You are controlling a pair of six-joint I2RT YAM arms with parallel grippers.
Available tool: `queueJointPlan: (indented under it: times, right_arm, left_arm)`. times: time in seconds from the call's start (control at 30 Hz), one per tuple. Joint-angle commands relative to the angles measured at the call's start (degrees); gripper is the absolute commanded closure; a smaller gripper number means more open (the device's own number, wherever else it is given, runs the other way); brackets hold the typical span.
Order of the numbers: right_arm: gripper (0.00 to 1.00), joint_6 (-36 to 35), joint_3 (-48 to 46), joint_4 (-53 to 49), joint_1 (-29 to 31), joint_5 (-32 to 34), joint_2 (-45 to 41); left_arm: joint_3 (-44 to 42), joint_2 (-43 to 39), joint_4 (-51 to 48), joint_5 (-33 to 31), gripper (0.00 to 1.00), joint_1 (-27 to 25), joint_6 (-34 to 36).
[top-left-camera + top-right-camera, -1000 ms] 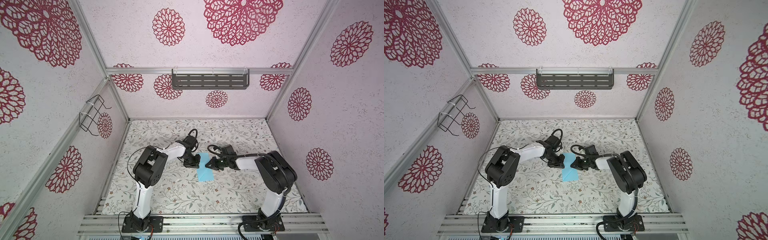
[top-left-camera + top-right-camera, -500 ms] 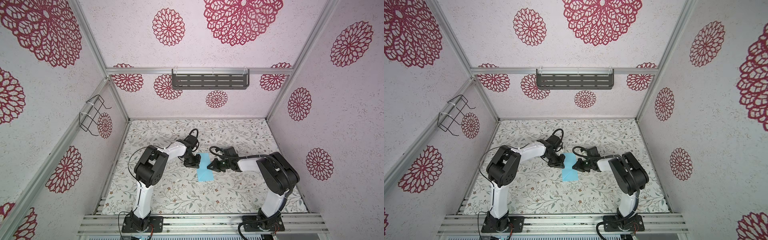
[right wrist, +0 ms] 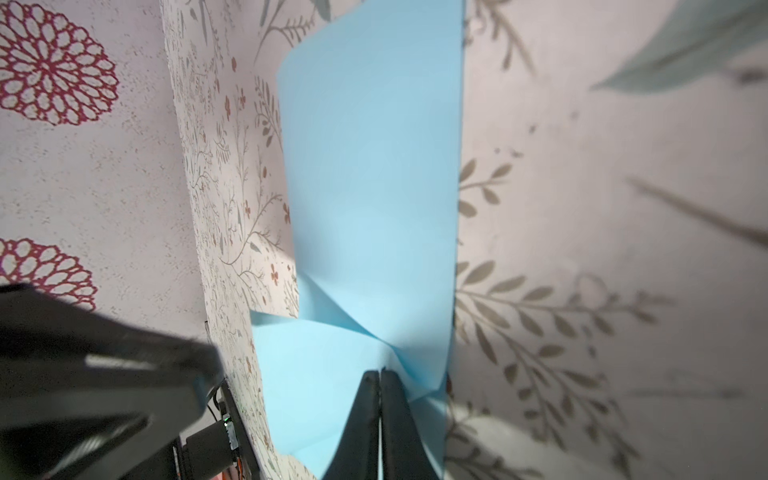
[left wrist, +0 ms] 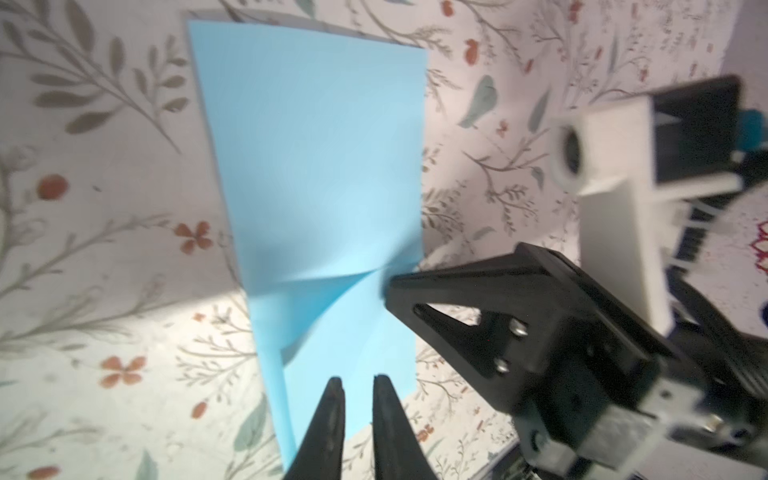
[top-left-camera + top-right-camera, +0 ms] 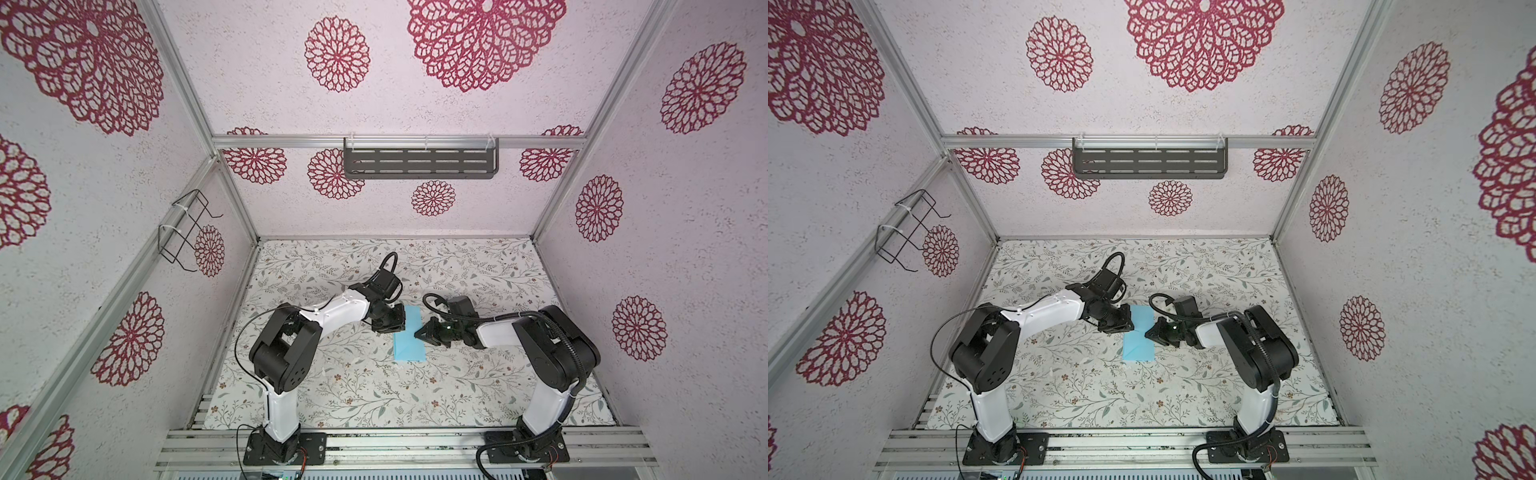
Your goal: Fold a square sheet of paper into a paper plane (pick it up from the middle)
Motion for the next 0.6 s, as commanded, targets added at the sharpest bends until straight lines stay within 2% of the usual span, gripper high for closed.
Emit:
queueJointPlan:
  times: [0.0,0.2,0.57]
  right_arm:
    - [0.9,2.8,-2.6,-6.1,0.1,7.9,1.1]
    - [0.9,3.4,-2.7,-6.4,0.1,8.4,1.0]
    - [0.9,3.1,-2.1,-8.0,0.1,8.4,0.3]
  left_arm:
    - [-1.2,0.5,4.0,1.1,0.83,-1.0,-4.2]
    - [1.8,5.8,1.4,2.7,0.88,-2.2,-2.9]
    - [3.5,10.4,-3.3,0.3,0.94,-2.3,-0.6]
